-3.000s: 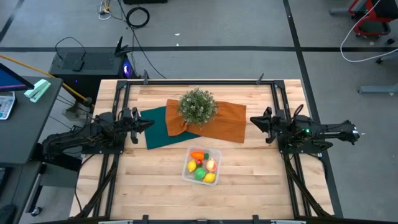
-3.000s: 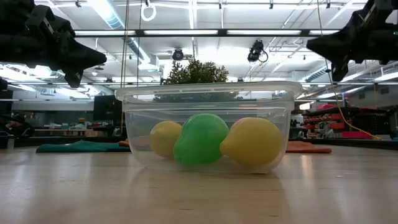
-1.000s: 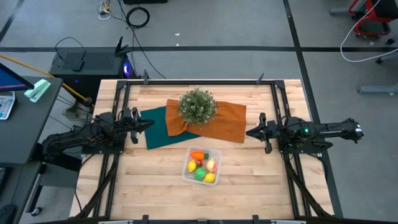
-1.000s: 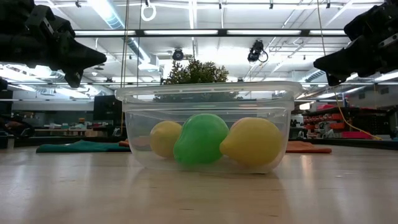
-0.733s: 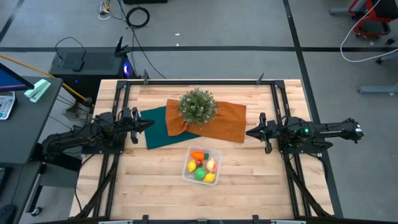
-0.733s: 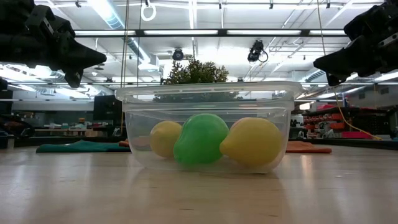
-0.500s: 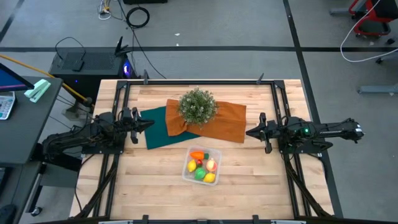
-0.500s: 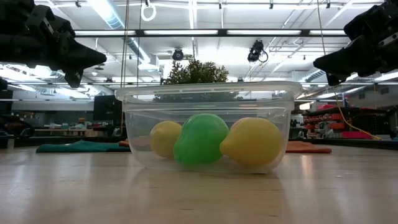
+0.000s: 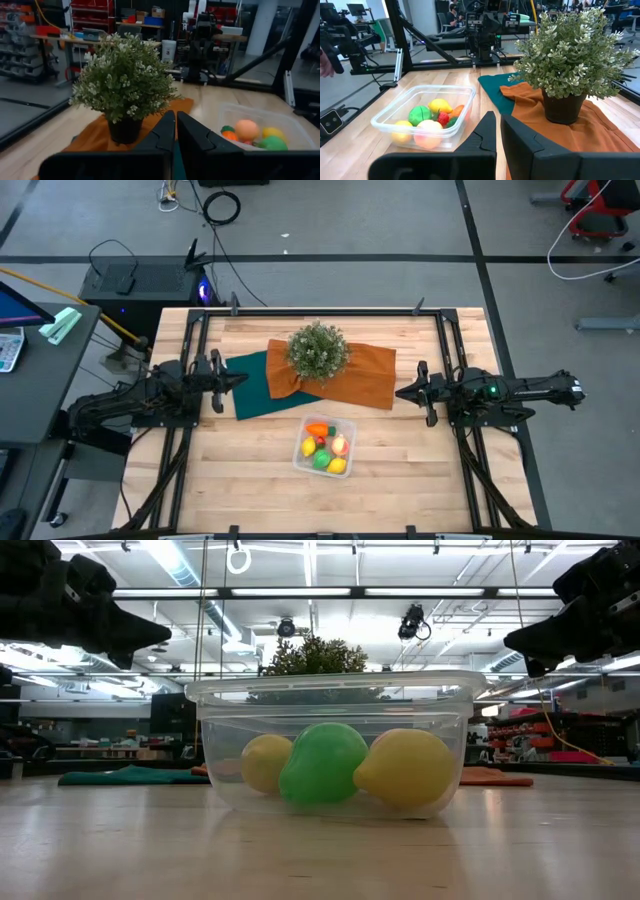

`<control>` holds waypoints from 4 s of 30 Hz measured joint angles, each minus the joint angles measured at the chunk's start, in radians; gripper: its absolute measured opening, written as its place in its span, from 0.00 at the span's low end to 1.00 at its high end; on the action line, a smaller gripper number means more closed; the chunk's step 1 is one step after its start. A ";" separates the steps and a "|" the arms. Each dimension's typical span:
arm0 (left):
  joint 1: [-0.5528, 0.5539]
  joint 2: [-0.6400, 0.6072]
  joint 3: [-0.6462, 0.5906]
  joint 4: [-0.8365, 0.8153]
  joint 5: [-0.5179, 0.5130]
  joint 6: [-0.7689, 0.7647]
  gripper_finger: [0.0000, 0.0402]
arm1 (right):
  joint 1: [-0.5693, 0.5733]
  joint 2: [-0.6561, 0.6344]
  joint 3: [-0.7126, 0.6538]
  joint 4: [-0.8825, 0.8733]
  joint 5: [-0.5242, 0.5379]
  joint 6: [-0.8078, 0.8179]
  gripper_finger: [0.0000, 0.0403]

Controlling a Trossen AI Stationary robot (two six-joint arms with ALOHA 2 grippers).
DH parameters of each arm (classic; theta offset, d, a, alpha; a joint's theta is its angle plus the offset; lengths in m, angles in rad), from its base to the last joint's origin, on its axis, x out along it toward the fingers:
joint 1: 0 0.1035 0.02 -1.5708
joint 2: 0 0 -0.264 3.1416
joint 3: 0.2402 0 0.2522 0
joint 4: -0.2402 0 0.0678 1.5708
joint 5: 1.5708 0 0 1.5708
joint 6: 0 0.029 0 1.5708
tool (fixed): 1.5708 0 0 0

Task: Pick and placing Produce into tupperware
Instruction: Return to Home Position

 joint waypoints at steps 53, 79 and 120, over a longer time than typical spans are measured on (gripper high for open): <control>-0.112 0.000 0.000 0.000 -0.001 0.028 0.06 | 0.000 0.000 0.000 0.000 0.000 0.000 0.00; -0.112 0.000 0.000 0.000 -0.001 0.027 0.08 | 0.000 0.000 0.000 0.000 -0.001 0.000 0.00; -0.112 0.000 0.000 0.000 -0.001 0.027 0.06 | 0.000 0.000 0.001 0.000 -0.001 0.000 0.00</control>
